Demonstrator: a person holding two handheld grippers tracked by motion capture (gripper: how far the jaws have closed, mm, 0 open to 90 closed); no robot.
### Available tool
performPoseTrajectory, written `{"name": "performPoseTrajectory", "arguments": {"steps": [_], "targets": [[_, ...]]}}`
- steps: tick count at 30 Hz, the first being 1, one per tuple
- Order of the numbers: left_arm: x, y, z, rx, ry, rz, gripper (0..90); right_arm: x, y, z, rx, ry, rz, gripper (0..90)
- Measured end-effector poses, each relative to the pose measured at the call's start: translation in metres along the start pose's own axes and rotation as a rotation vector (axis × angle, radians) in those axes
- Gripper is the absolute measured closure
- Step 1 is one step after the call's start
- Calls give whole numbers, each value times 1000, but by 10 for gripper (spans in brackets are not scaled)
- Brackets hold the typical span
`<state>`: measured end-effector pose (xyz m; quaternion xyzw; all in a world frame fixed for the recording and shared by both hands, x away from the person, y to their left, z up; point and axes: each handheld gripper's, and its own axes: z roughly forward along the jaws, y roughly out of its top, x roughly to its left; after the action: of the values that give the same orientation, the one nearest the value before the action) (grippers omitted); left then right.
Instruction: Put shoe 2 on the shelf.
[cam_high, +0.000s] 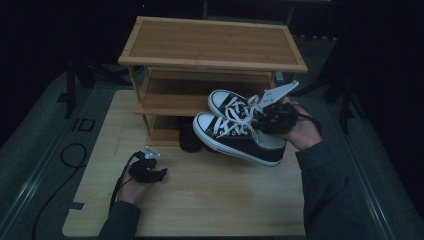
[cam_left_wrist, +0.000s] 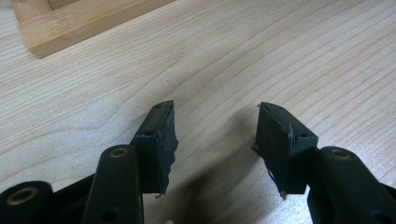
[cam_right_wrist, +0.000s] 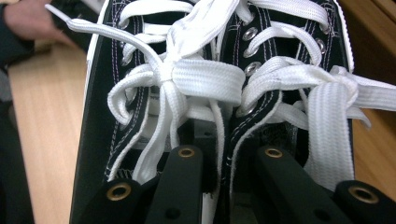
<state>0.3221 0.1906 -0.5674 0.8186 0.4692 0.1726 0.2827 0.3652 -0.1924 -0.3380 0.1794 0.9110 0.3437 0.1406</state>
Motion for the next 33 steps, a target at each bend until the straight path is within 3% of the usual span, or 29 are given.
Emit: {"name": "performPoseTrajectory", "arguments": {"steps": [15, 23, 33], "targets": [[1, 0, 0, 1, -8, -3, 481, -31, 16, 22, -30, -88, 107, 850], [1, 0, 0, 2, -8, -3, 481, -38, 25, 35, -36, -122, 142, 849], [1, 0, 0, 1, -7, -2, 481, -38, 32, 47, -49, -180, 146, 847]]}}
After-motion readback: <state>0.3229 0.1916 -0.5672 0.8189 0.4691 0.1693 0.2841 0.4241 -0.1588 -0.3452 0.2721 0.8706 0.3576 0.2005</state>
